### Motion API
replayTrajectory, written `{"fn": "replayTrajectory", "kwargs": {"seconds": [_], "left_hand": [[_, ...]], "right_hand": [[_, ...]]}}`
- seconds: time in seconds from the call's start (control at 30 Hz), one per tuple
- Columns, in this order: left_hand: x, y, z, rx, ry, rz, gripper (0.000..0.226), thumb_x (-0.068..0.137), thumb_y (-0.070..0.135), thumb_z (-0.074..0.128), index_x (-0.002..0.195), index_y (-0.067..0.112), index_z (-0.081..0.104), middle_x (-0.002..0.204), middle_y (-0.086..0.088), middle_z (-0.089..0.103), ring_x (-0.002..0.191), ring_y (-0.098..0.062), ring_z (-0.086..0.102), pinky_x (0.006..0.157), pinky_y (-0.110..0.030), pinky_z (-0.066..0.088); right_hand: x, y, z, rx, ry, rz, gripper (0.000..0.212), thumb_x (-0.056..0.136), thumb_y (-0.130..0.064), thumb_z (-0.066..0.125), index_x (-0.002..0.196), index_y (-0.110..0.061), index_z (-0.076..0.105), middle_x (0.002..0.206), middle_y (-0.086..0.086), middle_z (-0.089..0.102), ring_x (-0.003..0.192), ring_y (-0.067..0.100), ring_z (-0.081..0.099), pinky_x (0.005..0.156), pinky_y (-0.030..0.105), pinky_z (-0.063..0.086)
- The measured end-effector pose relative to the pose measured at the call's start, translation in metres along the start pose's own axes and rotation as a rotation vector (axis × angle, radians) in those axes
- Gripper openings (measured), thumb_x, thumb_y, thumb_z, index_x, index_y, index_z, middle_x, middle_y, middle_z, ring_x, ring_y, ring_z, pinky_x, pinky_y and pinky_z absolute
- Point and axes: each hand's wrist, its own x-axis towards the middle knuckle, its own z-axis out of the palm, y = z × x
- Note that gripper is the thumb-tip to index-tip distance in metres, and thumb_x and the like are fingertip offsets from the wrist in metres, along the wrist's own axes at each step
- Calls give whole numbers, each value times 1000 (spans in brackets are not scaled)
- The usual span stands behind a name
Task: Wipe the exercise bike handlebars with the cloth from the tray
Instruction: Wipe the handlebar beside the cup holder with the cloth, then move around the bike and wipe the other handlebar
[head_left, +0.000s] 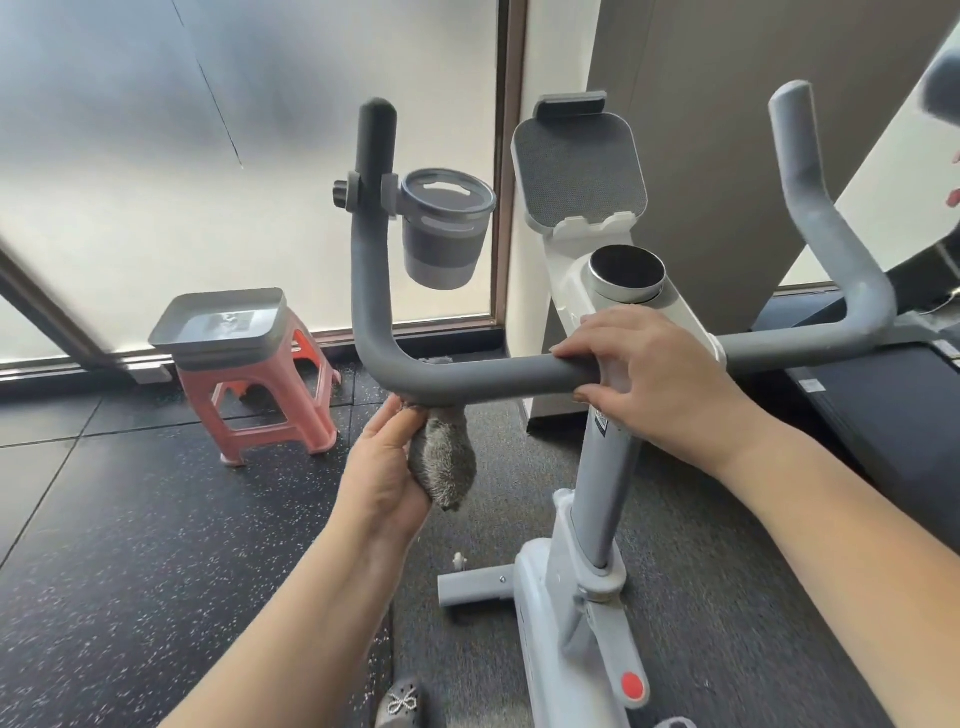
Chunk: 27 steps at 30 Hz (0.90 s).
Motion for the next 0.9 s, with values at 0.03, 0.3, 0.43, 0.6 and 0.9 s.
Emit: {"fn": "replayTrajectory", "kwargs": {"seconds": [0.03,0.3,0.43,0.6,0.9], "left_hand": [[2,4,-3,-14,-2,0,31,88,-4,49,113,5,64,92,-6,74,79,-18,70,68,-30,58],[4,17,-14,10,83,-2,38,91,-4,46,126,8,56,104,-9,71,79,-16,71,65,-30,59],[-14,11,-27,196,169,-34,32,91,-2,49,118,10,61,87,-9,72,63,-16,68,58,-32,58],[-35,12,-45,330,197,-14,32,93,1,49,123,11,58,102,-15,67,66,-18,67,60,-33,57],[-62,29,-75,491,137,-38,31,95,6,50,125,16,53,108,-14,66,67,-18,66,60,-34,58]], "right_hand": [[0,0,0,-2,-2,0,42,69,-16,81,108,-23,70,112,-2,65,113,17,52,99,14,24],[1,0,0,-16,1,2,42,68,-17,81,108,-22,70,113,-1,66,114,17,53,100,16,25],[-1,-3,-2,-21,2,-17,38,72,-26,80,108,-21,70,111,-2,66,112,17,53,98,18,28],[-6,-13,0,34,93,-4,36,80,-22,73,115,-22,66,115,-2,65,114,17,53,99,21,32],[-63,-71,46,86,237,-15,37,79,-2,68,113,-15,67,115,4,63,114,13,51,106,15,30]]}}
